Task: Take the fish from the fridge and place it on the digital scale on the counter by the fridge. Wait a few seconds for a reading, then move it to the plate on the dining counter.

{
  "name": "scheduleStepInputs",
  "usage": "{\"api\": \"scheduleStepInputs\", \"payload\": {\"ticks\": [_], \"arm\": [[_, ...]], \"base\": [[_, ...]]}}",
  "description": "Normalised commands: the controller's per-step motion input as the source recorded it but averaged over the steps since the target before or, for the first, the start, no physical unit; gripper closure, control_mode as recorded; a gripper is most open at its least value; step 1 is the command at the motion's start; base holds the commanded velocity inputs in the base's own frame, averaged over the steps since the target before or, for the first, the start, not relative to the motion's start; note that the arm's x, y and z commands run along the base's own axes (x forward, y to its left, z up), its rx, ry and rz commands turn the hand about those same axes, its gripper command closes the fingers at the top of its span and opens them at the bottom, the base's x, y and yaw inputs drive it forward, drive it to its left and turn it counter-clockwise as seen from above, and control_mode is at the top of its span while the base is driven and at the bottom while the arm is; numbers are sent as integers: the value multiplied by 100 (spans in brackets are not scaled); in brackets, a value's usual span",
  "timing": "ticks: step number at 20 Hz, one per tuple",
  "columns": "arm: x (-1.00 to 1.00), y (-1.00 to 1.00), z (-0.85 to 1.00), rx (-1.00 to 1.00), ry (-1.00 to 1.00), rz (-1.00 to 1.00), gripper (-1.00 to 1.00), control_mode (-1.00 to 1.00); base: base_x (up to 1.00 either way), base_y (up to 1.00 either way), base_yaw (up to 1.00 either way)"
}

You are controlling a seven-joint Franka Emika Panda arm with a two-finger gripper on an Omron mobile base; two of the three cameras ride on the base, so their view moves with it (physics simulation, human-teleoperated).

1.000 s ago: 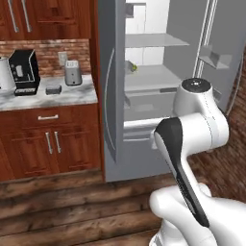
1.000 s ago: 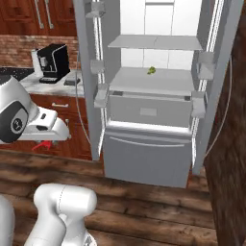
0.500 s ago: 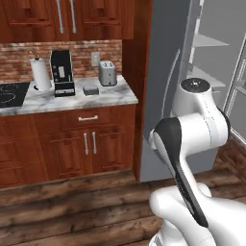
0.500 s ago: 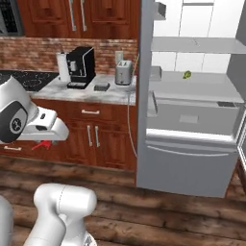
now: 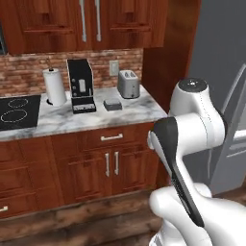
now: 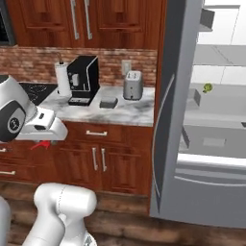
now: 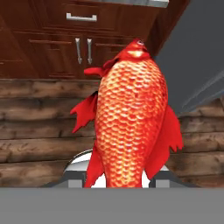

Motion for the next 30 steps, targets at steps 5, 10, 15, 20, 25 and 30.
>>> {"api": "scheduleStepInputs", "payload": {"ticks": [5, 10, 15, 20, 25, 30], "arm": [[0, 0, 0, 0, 0, 0, 100, 100], [0, 0, 0, 0, 0, 0, 100, 100], [0, 0, 0, 0, 0, 0, 100, 100], [0, 0, 0, 0, 0, 0, 100, 100], [0, 0, 0, 0, 0, 0, 100, 100], [0, 0, 0, 0, 0, 0, 100, 100]], "base": [[86, 19, -14], [60, 33, -17], [34, 45, -17], [48, 32, -14], [67, 23, -11], [66, 28, -8]]}}
